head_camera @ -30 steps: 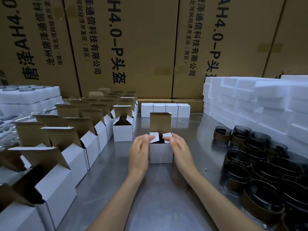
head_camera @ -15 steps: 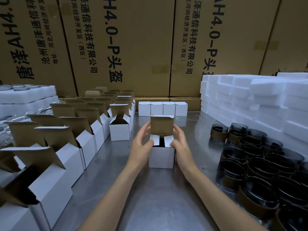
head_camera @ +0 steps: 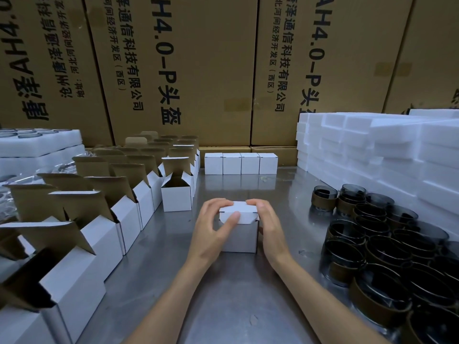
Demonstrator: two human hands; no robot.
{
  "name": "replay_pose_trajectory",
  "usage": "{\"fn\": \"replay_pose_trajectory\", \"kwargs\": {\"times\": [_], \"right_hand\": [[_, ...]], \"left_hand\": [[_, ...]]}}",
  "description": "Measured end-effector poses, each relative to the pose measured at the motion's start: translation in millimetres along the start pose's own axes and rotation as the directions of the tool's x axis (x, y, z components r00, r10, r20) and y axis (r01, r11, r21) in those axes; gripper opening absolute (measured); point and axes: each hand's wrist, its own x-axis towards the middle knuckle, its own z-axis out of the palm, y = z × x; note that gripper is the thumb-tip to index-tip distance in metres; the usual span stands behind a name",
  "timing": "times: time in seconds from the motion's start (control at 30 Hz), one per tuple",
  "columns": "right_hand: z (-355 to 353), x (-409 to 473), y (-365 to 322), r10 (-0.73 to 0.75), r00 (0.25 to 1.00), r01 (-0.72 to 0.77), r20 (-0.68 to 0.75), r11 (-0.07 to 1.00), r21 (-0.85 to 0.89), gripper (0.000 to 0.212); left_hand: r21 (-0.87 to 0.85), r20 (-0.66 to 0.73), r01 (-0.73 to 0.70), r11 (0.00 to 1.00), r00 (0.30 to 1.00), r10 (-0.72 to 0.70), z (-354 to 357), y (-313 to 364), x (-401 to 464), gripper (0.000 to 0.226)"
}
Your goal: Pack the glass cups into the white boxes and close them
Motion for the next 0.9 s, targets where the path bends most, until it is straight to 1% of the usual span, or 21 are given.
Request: {"fn": "replay_pose_trajectory", "kwargs": {"times": [0.07,0.17,0.27,0.33,0.43,0.5,0.6,0.67,0.73,0.8,0.87,0.9], "right_hand": [[0.0,-1.5,-0.7,-0.023,1.000,0.023,0.006,1.000,-0.011,0.031],[-0.1,-1.2,-1.5,-0.041,0.999,0.041,0.010,0.999,-0.015,0.030],[0.3,0.2,-0.4,-0.062,0.998,0.062,-0.002,0.997,-0.042,0.017],[0.5,1.6,0.2,-0.064,0.998,0.063,-0.014,0.997,-0.051,0.014],[0.2,2.1,1.0,-0.043,0.999,0.043,-0.012,0.998,-0.044,0.016],[0.0,2.1,2.0,-0.032,0.999,0.033,0.014,0.999,-0.042,0.020],[1.3,1.4,2.1,-0.039,0.997,0.043,0.063,0.997,-0.063,0.021],[3.0,0.8,0.5,-0.045,0.996,0.052,0.077,0.994,-0.095,0.033],[5.0,0.1,-0.4,-0.048,0.995,0.058,0.092,0.992,-0.112,0.041],[6.0,-1.2,-1.1,-0.041,0.994,0.052,0.097,0.992,-0.114,0.040],[5.6,-2.8,0.3,-0.048,0.997,0.057,0.065,0.988,-0.146,0.029],[5.0,-4.3,1.9,-0.062,0.998,0.066,0.028,0.978,-0.199,0.023]], "left_hand": [[0.045,-0.020,-0.013,0.999,1.000,0.014,0.5,-1.8,2.0,0.017],[0.057,-0.039,-0.007,0.998,0.999,0.009,-0.4,-2.1,4.5,0.013],[0.055,-0.049,-0.004,0.998,0.999,0.007,-1.2,-0.9,5.4,0.013],[0.051,-0.042,-0.008,0.999,0.999,0.011,-1.8,-0.9,4.5,0.014],[0.019,-0.026,0.015,1.000,1.000,-0.014,-2.9,-0.7,3.6,0.012],[-0.038,-0.029,0.042,0.998,0.999,-0.043,-3.5,0.3,3.3,0.023],[-0.019,-0.031,0.071,0.997,0.997,-0.072,-2.2,0.5,4.9,0.018],[-0.017,-0.008,0.082,0.997,0.997,-0.082,-0.3,0.6,6.1,0.026],[-0.042,0.014,0.131,0.991,0.991,-0.130,1.0,1.2,6.2,0.034],[-0.140,0.037,0.257,0.956,0.967,-0.254,1.6,-1.0,6.3,0.042],[-0.313,0.112,0.396,0.863,0.918,-0.381,0.3,2.2,5.8,0.044],[-0.385,0.171,0.441,0.810,0.897,-0.407,-0.5,3.6,5.7,0.042]]}}
